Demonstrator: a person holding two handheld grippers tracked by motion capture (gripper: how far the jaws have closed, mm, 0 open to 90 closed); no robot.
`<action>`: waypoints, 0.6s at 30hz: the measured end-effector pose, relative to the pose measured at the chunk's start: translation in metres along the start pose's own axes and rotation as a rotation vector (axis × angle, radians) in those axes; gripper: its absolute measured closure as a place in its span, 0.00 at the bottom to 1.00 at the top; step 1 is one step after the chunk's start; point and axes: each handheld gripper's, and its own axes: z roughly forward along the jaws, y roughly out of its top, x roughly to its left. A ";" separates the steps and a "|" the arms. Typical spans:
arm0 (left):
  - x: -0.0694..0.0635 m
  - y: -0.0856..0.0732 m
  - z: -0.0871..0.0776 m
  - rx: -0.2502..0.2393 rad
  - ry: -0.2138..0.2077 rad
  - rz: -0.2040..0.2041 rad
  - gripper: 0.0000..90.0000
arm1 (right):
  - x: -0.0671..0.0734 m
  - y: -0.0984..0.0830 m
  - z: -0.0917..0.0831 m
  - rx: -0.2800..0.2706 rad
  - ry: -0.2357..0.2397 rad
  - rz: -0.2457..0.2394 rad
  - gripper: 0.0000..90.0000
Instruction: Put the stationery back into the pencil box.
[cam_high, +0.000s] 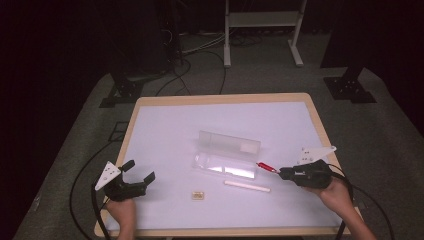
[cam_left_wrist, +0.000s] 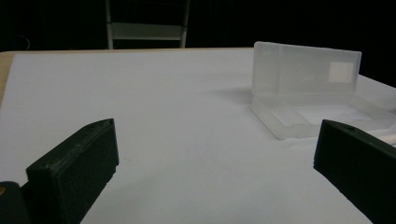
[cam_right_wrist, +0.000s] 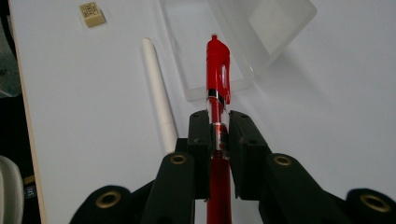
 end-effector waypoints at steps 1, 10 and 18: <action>0.000 0.000 0.000 0.001 0.000 0.000 0.00 | 0.001 0.003 0.001 -0.001 0.004 -0.005 0.88; 0.000 0.000 -0.001 -0.004 -0.001 0.001 0.00 | 0.002 0.015 0.008 0.005 0.017 -0.022 0.88; 0.001 0.000 -0.001 -0.005 -0.003 0.001 0.00 | 0.000 0.025 0.016 -0.011 0.028 -0.031 0.88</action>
